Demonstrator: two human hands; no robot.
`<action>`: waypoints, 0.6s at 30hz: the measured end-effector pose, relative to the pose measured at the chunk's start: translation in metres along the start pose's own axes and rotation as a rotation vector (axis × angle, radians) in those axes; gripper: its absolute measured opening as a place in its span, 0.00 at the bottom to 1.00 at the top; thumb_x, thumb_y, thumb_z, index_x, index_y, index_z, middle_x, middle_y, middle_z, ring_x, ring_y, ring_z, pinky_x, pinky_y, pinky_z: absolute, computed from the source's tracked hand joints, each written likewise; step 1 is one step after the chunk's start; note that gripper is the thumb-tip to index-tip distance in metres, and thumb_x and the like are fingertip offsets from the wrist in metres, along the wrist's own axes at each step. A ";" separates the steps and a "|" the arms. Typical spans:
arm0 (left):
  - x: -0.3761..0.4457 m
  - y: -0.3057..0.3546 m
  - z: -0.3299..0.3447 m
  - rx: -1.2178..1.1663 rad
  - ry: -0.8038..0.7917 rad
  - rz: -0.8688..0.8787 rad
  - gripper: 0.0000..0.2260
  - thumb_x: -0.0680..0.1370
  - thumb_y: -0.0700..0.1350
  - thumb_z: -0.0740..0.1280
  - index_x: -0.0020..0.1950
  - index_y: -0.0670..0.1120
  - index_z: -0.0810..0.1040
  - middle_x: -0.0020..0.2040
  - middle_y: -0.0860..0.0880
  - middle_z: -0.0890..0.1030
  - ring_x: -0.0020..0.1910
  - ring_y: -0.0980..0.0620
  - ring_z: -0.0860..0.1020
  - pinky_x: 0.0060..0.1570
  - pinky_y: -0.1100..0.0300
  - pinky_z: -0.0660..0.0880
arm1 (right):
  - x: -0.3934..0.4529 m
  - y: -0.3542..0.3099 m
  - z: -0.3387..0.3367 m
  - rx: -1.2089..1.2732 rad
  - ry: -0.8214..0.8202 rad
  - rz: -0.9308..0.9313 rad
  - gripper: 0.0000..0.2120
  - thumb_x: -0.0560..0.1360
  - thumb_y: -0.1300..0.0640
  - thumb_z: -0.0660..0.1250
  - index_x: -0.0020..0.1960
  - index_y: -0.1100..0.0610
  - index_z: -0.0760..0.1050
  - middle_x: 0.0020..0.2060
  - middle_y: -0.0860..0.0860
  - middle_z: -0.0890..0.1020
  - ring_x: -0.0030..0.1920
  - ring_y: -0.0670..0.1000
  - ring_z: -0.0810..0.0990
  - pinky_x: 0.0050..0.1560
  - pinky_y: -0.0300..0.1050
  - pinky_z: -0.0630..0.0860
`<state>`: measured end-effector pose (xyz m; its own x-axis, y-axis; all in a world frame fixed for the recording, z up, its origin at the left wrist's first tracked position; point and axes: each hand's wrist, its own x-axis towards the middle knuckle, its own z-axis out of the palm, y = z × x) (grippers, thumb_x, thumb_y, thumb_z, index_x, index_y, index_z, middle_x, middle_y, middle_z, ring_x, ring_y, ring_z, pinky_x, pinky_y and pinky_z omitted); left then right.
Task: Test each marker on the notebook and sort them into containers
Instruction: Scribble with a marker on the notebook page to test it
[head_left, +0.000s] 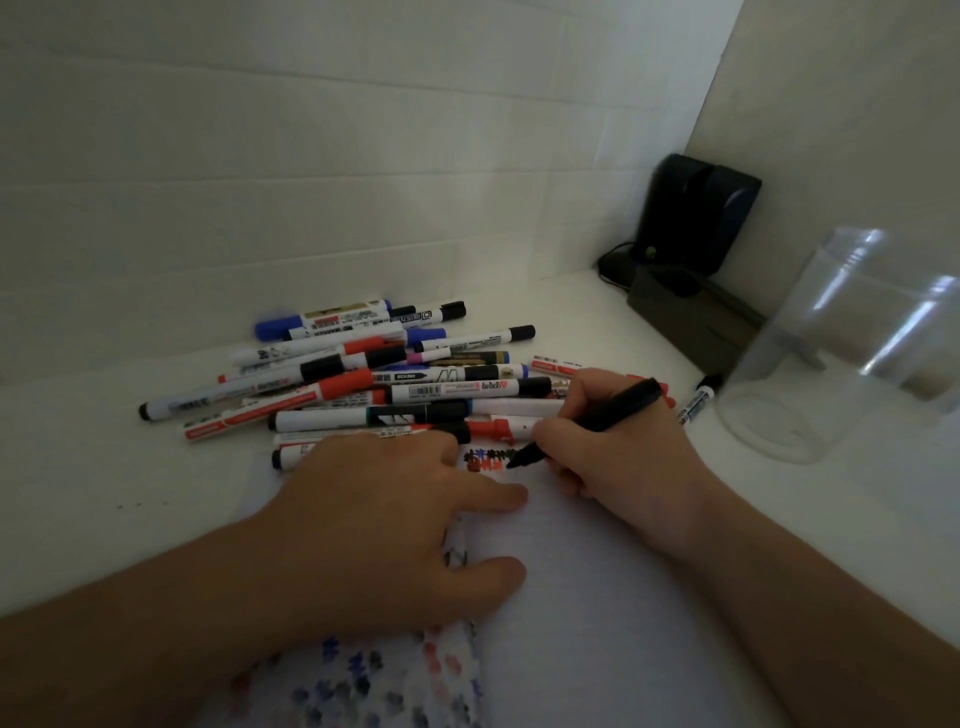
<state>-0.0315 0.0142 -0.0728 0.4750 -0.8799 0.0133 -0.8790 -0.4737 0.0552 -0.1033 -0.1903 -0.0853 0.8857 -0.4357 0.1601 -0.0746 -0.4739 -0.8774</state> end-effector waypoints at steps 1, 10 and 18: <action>0.000 0.000 0.000 0.006 0.001 -0.001 0.31 0.71 0.80 0.48 0.74 0.77 0.53 0.45 0.62 0.65 0.42 0.60 0.69 0.34 0.61 0.61 | -0.001 -0.001 0.000 -0.019 -0.017 -0.012 0.11 0.73 0.60 0.75 0.35 0.59 0.76 0.27 0.56 0.82 0.26 0.50 0.78 0.31 0.45 0.75; 0.000 -0.001 0.001 -0.004 0.008 0.000 0.31 0.71 0.80 0.47 0.74 0.76 0.53 0.46 0.61 0.65 0.42 0.61 0.69 0.35 0.61 0.62 | 0.000 0.001 0.002 -0.005 0.061 0.000 0.11 0.70 0.57 0.75 0.34 0.58 0.74 0.28 0.58 0.81 0.27 0.52 0.79 0.32 0.45 0.74; -0.001 0.000 0.003 0.015 0.020 -0.004 0.31 0.71 0.80 0.47 0.74 0.76 0.53 0.45 0.61 0.64 0.39 0.61 0.66 0.33 0.61 0.59 | -0.002 0.000 0.001 0.006 0.005 -0.003 0.13 0.72 0.60 0.75 0.33 0.58 0.74 0.26 0.57 0.81 0.26 0.51 0.78 0.30 0.42 0.73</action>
<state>-0.0318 0.0150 -0.0758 0.4790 -0.8772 0.0331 -0.8776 -0.4776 0.0407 -0.1047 -0.1884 -0.0856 0.8836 -0.4381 0.1650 -0.0694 -0.4710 -0.8794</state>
